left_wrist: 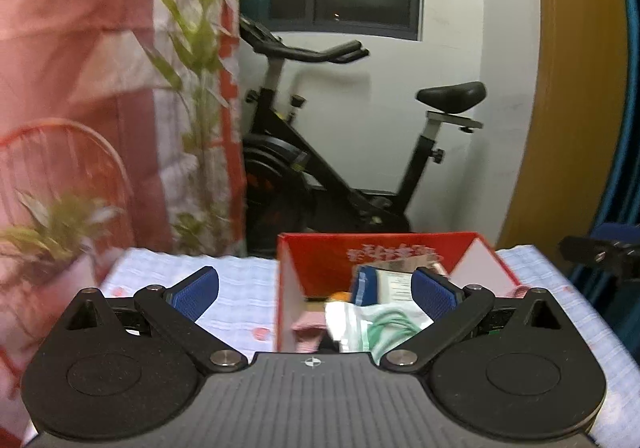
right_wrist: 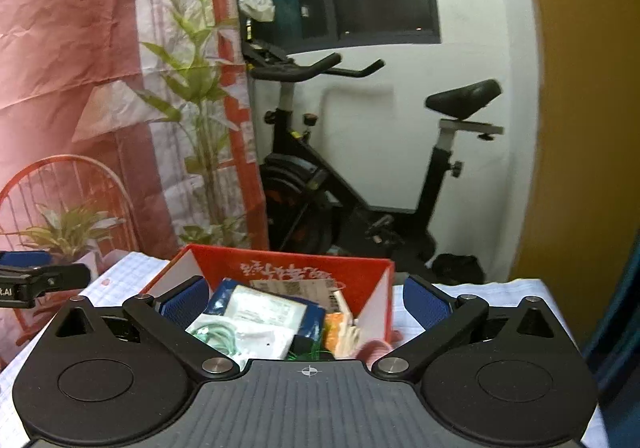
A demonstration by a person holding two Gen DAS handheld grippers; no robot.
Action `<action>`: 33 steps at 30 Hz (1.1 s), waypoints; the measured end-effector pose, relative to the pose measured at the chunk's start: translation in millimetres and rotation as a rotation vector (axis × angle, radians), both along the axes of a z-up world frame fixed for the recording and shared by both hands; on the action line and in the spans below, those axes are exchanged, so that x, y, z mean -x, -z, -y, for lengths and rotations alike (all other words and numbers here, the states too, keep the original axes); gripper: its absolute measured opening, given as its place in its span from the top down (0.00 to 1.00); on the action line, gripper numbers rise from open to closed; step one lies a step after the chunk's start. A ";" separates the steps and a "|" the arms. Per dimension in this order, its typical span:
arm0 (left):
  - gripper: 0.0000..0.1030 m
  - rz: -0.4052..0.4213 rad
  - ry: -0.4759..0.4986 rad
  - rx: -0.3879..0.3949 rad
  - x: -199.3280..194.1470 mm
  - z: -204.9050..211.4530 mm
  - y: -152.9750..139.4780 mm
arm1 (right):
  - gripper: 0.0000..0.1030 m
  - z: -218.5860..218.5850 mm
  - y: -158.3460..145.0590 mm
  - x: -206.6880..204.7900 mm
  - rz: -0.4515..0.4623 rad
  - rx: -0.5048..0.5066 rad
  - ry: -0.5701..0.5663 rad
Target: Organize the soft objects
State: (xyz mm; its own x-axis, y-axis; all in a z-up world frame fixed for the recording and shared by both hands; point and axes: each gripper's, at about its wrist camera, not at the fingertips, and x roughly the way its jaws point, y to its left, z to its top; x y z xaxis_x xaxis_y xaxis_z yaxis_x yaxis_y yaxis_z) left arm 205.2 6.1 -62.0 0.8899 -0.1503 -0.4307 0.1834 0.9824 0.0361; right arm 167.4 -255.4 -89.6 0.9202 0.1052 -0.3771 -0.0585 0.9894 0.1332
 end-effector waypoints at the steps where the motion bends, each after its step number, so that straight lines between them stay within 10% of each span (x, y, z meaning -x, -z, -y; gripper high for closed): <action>1: 0.00 0.014 -0.019 -0.017 5.1 -0.1 -5.4 | 0.00 -0.8 -3.9 4.7 0.002 0.003 0.004; 33: 0.00 0.205 -0.082 -0.029 185.1 -8.8 -94.6 | 0.00 -46.3 -107.1 198.0 0.171 0.095 0.114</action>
State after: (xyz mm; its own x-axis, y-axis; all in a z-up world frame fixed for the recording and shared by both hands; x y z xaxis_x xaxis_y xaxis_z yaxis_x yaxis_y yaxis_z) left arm 20.1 14.9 32.6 0.9681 -0.0636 -0.2422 0.0884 0.9918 0.0928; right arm -30.6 -209.0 17.5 0.9755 -0.0319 -0.2176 0.0410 0.9985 0.0373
